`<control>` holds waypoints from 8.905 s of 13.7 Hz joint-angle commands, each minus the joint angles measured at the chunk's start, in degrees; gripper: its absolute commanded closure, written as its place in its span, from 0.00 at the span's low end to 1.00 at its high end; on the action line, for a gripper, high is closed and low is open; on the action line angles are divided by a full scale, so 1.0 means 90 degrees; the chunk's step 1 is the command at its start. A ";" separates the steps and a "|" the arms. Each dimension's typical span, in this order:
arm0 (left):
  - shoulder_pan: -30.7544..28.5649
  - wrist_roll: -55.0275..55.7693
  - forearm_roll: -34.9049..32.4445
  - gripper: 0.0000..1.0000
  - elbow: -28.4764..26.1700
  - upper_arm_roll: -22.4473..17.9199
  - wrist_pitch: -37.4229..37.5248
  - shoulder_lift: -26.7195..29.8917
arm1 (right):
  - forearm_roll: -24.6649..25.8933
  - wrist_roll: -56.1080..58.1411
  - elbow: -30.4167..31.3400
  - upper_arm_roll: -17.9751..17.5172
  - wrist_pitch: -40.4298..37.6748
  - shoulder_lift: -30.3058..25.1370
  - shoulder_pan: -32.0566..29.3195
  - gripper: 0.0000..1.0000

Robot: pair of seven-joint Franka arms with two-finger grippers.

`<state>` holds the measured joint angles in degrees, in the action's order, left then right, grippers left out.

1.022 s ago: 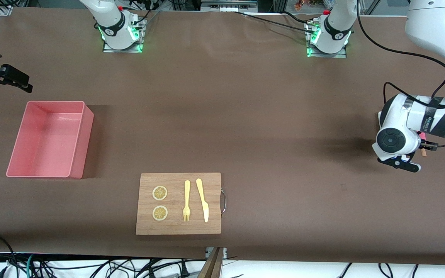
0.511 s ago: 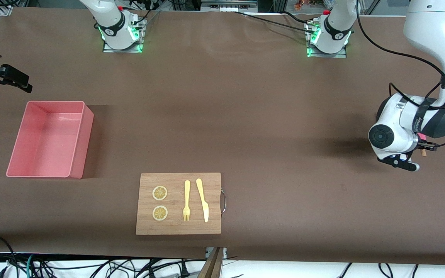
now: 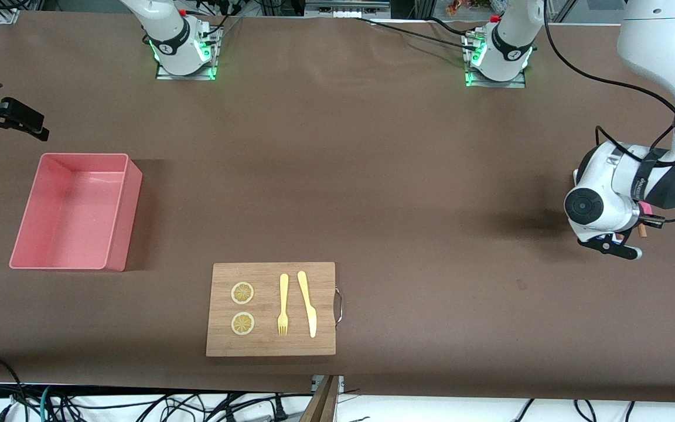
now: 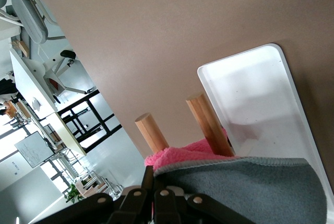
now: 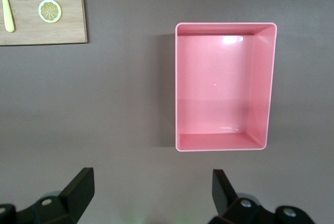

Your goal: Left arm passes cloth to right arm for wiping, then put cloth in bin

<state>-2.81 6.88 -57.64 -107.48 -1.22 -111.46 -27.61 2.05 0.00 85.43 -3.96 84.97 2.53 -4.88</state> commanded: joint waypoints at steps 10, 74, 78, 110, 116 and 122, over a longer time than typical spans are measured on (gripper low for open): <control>0.0117 -0.1848 0.2769 1.00 0.2114 0.1002 0.2664 0.0851 | -0.0081 0.0088 -0.0030 0.0020 0.0109 0.0022 -0.0004 0.00; 0.2988 1.1521 0.9383 1.00 0.3895 0.2000 -0.1101 -0.0467 | -0.3235 -0.7383 0.1669 -0.2471 0.6252 0.3567 0.1402 0.62; 0.2988 1.1511 0.9373 1.00 0.3905 0.2000 -0.1101 -0.0467 | -0.3284 -0.7363 0.1640 -0.2471 0.6213 0.3567 0.1402 1.00; 0.0996 0.1965 0.6483 0.00 0.4266 0.1961 0.2981 0.0157 | -0.2122 -0.2962 0.1582 0.0028 0.2445 0.3215 0.1285 1.00; 0.0440 -0.0340 0.5760 0.00 0.4237 0.1961 0.3342 0.0606 | -0.1090 -0.1788 0.1172 0.0449 0.1906 0.3137 0.1197 1.00; 0.0583 -0.1438 0.5769 0.00 0.2923 0.1085 0.3003 0.1805 | -0.1037 -0.2341 0.1181 -0.0116 0.2598 0.3342 0.1265 1.00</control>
<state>-0.16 -3.76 -4.77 -71.51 12.71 -81.36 -18.81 -6.13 -17.96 95.85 -2.88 106.26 32.00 6.24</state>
